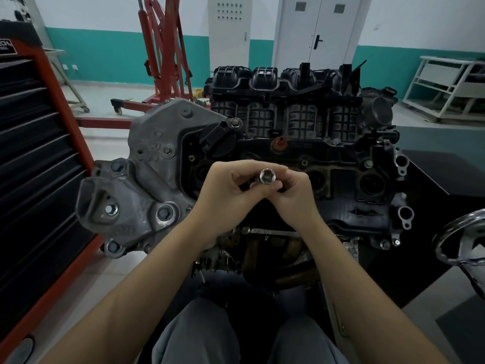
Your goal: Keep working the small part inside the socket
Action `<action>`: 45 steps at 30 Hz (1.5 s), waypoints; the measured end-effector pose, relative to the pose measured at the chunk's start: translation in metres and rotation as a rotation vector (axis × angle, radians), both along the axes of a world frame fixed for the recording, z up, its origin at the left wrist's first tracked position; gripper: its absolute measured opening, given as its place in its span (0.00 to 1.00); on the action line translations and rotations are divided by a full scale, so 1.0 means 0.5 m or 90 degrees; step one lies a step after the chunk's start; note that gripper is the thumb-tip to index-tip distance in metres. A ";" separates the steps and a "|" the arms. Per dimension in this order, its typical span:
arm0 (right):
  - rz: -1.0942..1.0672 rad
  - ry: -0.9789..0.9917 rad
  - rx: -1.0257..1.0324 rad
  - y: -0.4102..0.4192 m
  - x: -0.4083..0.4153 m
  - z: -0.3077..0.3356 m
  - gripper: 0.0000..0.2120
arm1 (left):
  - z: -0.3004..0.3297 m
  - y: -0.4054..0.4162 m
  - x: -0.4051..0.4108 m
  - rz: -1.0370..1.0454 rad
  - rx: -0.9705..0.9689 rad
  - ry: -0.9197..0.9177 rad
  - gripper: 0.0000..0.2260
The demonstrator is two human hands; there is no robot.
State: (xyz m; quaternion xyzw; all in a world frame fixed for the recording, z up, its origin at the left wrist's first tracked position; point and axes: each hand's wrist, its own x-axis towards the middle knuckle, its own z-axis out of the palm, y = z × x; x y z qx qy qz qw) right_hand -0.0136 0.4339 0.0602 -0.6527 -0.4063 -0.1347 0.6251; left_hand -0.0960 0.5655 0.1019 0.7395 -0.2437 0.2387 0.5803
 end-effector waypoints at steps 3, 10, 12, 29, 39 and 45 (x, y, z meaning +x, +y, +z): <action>-0.018 0.031 0.030 0.003 0.001 -0.005 0.09 | 0.004 0.001 0.001 -0.012 0.014 0.000 0.11; 0.000 -0.006 0.008 -0.002 0.000 0.001 0.13 | -0.001 0.001 -0.003 0.043 0.003 -0.035 0.10; -0.001 -0.003 -0.010 -0.003 0.000 0.002 0.13 | -0.002 0.007 -0.002 -0.011 -0.004 -0.009 0.11; -0.036 0.039 0.052 0.007 -0.002 -0.004 0.09 | 0.008 0.003 -0.003 0.009 0.016 -0.023 0.11; -0.007 0.024 0.038 0.002 -0.006 0.003 0.10 | 0.011 0.003 -0.004 -0.027 0.009 0.004 0.12; -0.007 0.016 0.048 0.003 -0.002 -0.001 0.09 | 0.008 -0.003 -0.006 0.059 0.031 -0.040 0.09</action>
